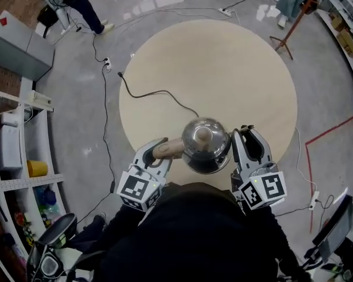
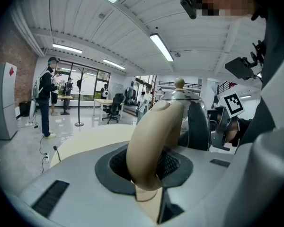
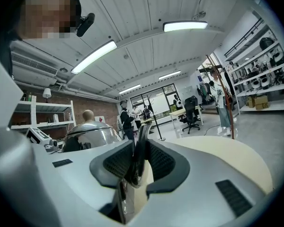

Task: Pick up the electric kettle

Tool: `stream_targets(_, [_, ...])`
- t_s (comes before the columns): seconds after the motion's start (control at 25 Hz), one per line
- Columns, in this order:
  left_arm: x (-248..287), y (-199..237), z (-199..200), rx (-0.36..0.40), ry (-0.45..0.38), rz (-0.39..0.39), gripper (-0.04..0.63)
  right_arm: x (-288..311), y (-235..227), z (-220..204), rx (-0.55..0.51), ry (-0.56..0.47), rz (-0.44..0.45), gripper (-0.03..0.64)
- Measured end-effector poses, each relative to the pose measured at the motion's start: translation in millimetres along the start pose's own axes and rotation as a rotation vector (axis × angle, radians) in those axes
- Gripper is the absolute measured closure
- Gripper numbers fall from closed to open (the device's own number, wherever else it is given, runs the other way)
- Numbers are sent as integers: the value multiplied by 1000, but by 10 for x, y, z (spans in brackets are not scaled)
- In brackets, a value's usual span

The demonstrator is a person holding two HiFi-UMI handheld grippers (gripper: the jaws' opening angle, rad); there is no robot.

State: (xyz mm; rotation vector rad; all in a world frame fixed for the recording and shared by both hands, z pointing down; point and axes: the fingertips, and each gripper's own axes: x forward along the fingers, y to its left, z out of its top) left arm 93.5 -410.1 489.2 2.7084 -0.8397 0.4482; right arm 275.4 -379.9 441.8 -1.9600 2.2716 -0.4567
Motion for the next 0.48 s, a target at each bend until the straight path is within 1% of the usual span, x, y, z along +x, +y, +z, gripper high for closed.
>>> stream_targets(0.32, [30,30,-33,-3,8,-4,502,18,-20,-53,10,8,-13,514])
stream_targets(0.48, [20,61,-72,-6,32,-14,502,18,-6,-118,24,17,-36,514])
